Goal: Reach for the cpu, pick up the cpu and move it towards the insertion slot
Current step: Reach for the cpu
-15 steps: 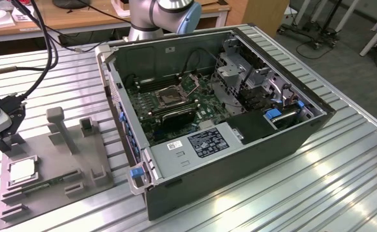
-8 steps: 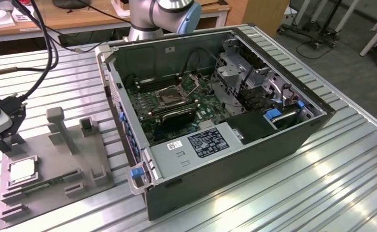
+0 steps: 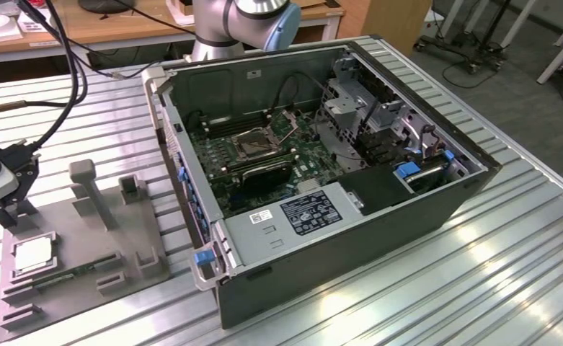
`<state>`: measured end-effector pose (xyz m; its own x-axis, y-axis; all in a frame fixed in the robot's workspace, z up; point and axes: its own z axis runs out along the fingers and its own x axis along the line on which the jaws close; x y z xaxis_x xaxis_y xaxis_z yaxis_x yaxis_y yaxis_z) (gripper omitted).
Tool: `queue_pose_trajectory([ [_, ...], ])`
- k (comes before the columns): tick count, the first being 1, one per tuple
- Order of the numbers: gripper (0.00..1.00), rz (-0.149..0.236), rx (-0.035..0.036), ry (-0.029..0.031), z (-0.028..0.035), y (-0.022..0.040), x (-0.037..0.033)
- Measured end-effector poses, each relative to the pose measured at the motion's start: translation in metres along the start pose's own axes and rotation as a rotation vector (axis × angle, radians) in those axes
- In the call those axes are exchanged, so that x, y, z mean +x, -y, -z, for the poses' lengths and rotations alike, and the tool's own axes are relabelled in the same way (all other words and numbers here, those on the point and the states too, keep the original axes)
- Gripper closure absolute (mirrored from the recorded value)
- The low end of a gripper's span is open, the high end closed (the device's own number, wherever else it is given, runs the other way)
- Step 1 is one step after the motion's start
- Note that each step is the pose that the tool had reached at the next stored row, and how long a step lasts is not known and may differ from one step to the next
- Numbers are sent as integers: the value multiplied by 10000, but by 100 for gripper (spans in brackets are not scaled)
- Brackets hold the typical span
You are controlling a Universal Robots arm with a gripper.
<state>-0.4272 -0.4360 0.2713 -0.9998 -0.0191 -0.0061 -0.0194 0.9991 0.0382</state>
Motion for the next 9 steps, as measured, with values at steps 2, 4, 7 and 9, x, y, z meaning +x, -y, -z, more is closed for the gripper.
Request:
queue_pose_trajectory([
  [2, 90, 0, 0, 0, 0, 0, 0],
  [4, 90, 0, 0, 0, 0, 0, 0],
  [7, 90, 0, 0, 0, -1, 0, 0],
  [9, 90, 0, -4, 6, -11, 0, 0],
])
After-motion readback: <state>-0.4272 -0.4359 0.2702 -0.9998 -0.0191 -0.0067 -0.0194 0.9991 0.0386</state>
